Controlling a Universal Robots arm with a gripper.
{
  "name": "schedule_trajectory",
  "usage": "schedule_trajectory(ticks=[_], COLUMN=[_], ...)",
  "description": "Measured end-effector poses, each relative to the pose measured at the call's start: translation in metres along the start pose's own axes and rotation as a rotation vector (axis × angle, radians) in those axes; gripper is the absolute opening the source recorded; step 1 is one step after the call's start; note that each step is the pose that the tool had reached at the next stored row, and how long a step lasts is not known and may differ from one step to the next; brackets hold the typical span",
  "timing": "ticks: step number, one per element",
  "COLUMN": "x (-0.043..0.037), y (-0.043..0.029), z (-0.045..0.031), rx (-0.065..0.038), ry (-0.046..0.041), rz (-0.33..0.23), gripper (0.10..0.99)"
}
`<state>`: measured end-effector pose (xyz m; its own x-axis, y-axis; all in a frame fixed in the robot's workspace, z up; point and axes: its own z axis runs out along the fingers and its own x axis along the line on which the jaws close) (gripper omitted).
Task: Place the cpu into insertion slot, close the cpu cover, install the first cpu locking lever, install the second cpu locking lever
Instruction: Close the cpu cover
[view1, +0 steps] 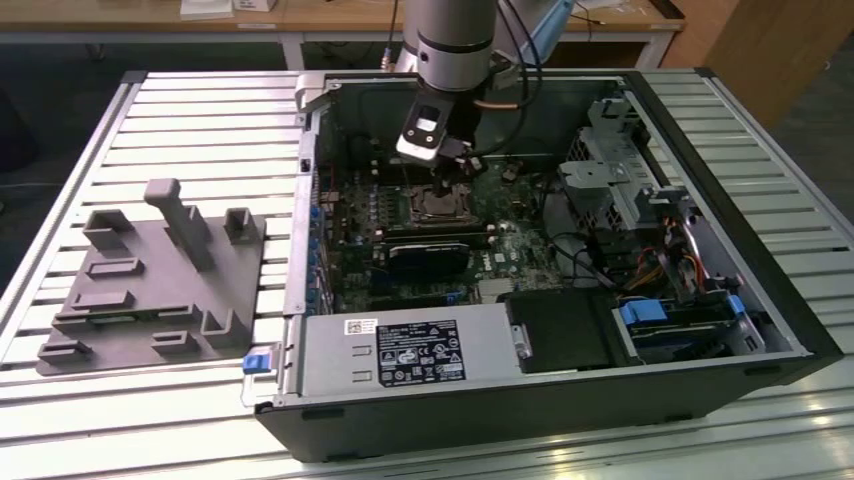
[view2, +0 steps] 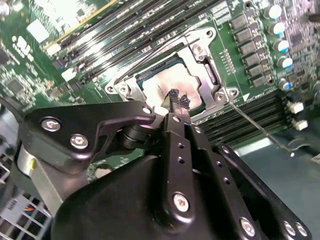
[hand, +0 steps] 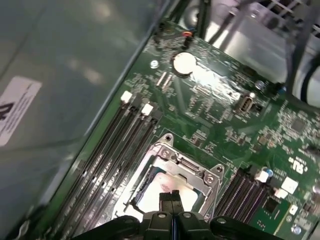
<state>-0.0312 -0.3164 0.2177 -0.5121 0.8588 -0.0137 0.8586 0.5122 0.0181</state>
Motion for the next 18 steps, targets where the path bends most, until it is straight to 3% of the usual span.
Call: schedule_trajectory(ticks=[18], x=[0.0000], y=[0.0000], z=[0.0002], rx=[-0.005], ry=[0.0060], rz=[-0.328], gripper=[0.106])
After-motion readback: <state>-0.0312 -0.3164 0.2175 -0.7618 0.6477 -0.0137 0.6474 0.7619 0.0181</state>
